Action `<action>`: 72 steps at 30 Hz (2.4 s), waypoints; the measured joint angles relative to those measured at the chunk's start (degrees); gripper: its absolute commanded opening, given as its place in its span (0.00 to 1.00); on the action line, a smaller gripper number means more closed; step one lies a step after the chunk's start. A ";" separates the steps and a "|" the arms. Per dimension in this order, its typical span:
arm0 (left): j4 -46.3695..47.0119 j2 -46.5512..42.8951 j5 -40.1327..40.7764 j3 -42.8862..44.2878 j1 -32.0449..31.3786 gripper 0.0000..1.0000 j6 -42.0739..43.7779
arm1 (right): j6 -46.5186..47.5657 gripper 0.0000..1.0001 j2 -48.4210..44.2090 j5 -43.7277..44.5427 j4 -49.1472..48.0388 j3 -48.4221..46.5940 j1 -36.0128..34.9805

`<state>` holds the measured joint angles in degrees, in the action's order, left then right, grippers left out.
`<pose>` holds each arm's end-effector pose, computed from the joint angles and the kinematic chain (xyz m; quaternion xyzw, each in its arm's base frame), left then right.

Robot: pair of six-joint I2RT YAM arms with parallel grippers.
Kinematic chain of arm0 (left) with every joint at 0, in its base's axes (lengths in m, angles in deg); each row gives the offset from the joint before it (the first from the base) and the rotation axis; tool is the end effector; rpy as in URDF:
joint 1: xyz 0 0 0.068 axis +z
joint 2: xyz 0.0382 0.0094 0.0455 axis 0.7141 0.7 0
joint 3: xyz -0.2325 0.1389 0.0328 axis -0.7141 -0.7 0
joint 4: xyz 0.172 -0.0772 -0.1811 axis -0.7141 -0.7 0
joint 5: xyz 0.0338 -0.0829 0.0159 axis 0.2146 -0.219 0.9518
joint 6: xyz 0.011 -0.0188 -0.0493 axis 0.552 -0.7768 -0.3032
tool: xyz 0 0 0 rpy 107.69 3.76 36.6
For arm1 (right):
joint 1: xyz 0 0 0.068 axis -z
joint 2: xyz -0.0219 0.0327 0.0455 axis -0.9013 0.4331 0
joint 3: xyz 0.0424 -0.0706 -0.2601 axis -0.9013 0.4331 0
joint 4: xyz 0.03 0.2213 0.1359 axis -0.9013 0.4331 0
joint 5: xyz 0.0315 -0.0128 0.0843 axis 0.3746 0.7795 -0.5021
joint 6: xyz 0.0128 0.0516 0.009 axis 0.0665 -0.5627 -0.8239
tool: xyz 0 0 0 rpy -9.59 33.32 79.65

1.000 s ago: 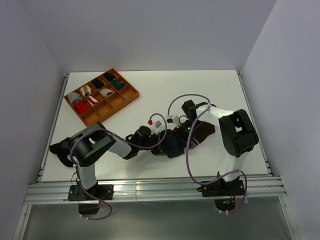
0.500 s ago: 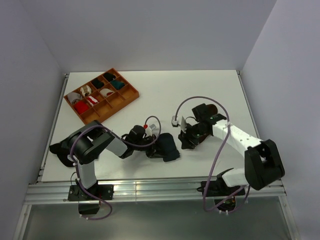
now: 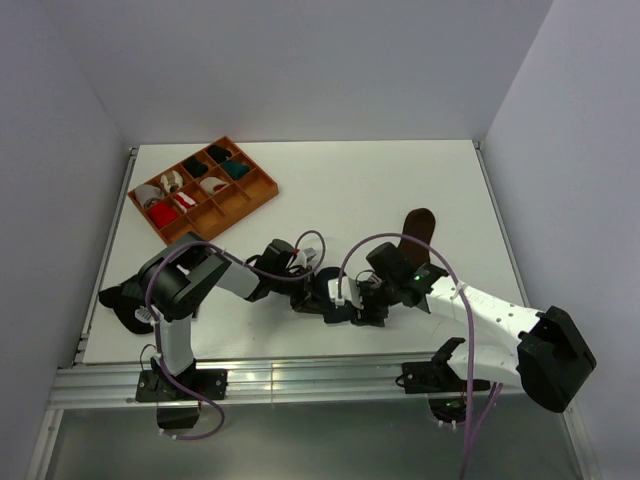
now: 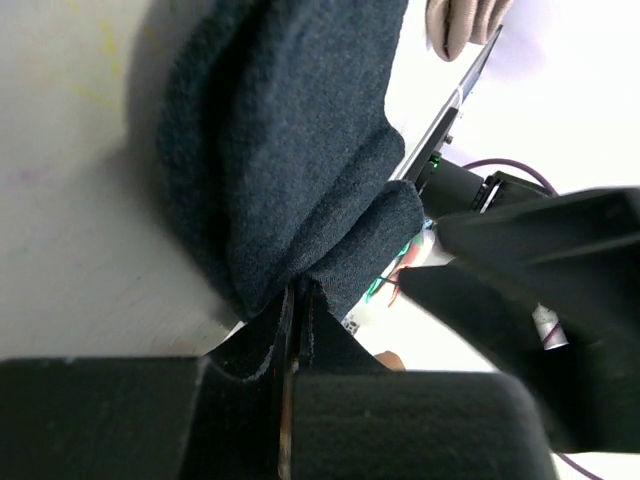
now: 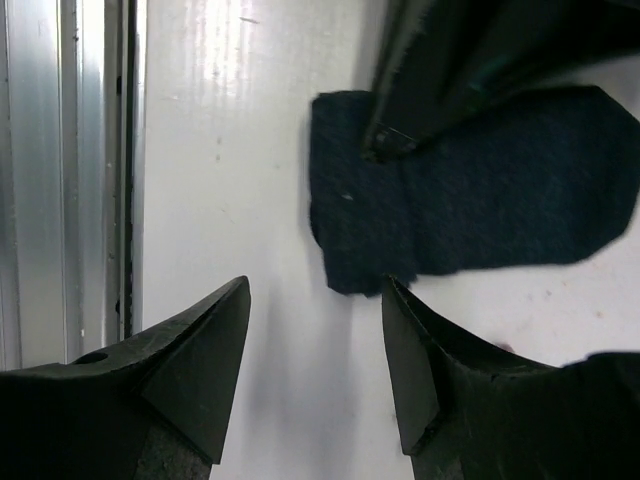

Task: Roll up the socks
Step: Roll the sock at the center of the board.

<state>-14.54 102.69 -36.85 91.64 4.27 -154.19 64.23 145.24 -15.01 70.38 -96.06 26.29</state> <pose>0.2229 -0.2297 0.0824 0.0274 -0.8605 0.5043 0.0671 0.1481 0.1403 0.1913 -0.7010 0.6098 0.2420 0.2794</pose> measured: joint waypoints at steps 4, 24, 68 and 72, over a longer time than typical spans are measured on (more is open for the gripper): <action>-4.13 0.48 -0.94 2.10 0.22 0.00 0.90 | -0.59 0.62 -0.04 3.96 -3.82 2.95 -5.64; -4.76 1.16 -2.12 2.78 0.52 0.08 0.68 | -3.85 0.40 4.79 17.11 -15.32 5.55 -13.03; 2.67 -26.93 41.68 -11.34 -10.93 0.45 14.47 | 2.58 0.22 55.98 -13.00 41.46 -41.99 7.32; 3.39 -25.92 40.22 -11.37 -11.32 0.46 20.61 | 1.92 0.22 57.27 -13.05 42.73 -43.17 7.37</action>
<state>-11.15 76.77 3.37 80.27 -7.05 -133.58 66.15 202.50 -28.06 113.11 -139.23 33.66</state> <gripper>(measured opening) 0.458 0.272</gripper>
